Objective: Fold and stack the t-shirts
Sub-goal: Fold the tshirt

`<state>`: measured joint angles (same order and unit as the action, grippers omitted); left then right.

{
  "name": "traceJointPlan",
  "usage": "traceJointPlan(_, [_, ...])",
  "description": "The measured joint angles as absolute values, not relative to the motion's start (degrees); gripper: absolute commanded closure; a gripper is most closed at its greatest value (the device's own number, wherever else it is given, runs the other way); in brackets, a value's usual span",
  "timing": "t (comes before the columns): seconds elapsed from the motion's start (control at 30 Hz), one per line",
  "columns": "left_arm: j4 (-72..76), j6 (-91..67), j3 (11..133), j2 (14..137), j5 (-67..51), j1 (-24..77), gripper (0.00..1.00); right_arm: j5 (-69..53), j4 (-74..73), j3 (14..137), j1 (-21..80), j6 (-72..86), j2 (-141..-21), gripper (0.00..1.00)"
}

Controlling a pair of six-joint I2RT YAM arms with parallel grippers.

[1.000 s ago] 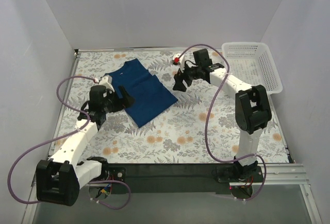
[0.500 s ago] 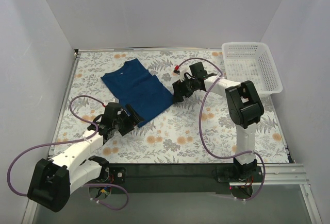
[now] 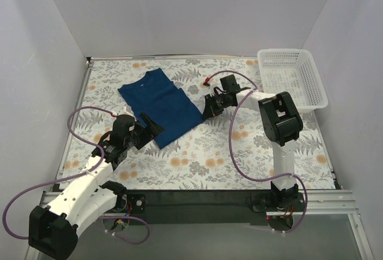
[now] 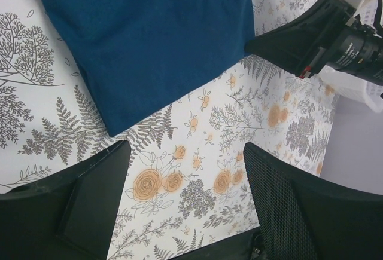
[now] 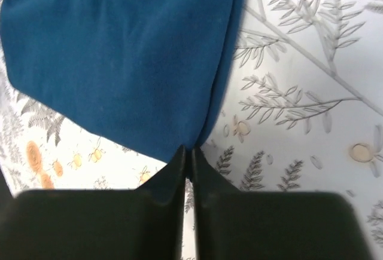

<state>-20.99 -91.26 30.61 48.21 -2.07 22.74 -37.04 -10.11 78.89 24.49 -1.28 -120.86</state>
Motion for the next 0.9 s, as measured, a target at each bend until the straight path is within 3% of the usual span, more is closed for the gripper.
traceJointPlan(0.33, [-22.5, -86.7, 31.8, 47.8, -6.3, 22.7, 0.30, -35.4, -15.8, 62.8, 22.4, -4.6, -107.5, 0.99])
traceJointPlan(0.37, [-22.1, -85.8, 31.8, 47.8, -7.5, 22.7, 0.30, -34.9, -17.7, 61.3, 22.1, -5.7, -105.5, 0.94])
traceJointPlan(0.47, [-20.7, -82.4, 31.8, 47.8, -11.2, 22.9, 0.30, -33.7, -23.8, 57.4, 21.7, -10.0, -99.9, 0.64])
traceJointPlan(0.5, [-20.0, -81.1, 31.8, 47.8, -12.3, 23.0, 0.30, -33.3, -25.6, 56.4, 21.6, -11.4, -98.5, 0.48])
traceJointPlan(0.6, [-18.8, -76.6, 32.8, 47.8, -15.6, 23.8, 0.30, -32.5, -30.7, 54.6, 20.9, -15.4, -95.1, 0.29])
traceJointPlan(0.73, [-16.6, -68.7, 36.2, 48.0, -18.3, 26.9, 0.30, -32.2, -34.3, 54.7, 17.3, -23.3, -90.0, 0.19])
traceJointPlan(0.9, [-13.4, -53.6, 37.6, 48.8, -20.6, 34.9, 0.29, -36.7, -39.6, 54.7, 14.5, -49.4, -80.6, 0.14])
